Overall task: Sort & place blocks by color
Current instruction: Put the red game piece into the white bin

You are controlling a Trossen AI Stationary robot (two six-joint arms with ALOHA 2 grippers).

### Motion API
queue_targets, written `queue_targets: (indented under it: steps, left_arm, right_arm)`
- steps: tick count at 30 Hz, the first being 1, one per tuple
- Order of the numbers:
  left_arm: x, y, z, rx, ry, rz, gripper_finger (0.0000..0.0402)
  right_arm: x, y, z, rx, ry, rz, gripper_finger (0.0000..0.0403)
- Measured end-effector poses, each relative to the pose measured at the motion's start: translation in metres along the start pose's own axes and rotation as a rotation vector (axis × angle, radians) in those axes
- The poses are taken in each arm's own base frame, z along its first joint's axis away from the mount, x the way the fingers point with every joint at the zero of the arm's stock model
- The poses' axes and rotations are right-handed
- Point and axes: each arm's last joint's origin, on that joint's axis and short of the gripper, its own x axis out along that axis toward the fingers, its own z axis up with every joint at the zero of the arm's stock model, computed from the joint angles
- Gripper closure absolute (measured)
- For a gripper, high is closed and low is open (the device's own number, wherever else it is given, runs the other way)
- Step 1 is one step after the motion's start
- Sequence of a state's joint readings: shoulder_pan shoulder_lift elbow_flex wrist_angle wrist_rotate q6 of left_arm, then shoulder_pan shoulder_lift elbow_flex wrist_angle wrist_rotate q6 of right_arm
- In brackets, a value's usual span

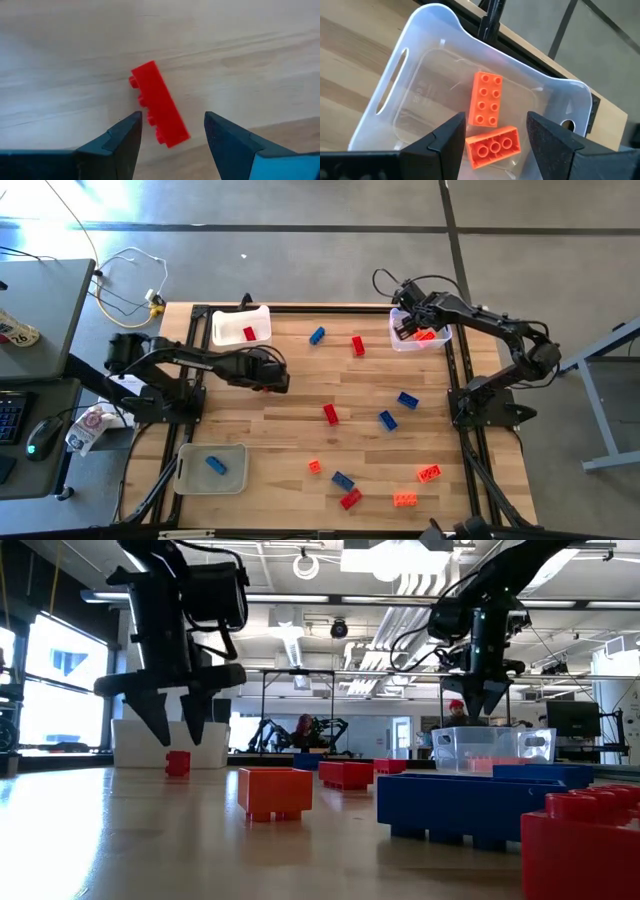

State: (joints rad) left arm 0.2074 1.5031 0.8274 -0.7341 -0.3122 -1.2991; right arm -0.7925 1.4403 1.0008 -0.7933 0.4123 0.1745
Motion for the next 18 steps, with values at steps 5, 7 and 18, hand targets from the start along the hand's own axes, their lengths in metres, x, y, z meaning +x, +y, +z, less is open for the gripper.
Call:
queue_targets:
  steps: [5, 7, 18]
  left_arm:
    - [0.009, -0.002, 0.000, 0.001, 0.016, 0.027, 0.0202]
    - [0.012, -0.002, -0.001, 0.006, 0.022, 0.045, 0.0202]
    - [0.029, -0.003, -0.006, 0.132, 0.033, 0.116, 0.0202]
  right_arm:
    - [-0.002, 0.005, -0.001, -0.016, -0.007, 0.005, 0.0208]
    - [-0.003, 0.006, -0.001, -0.021, -0.009, 0.008, 0.0208]
    - [-0.009, 0.020, -0.005, -0.078, -0.011, 0.027, 0.0208]
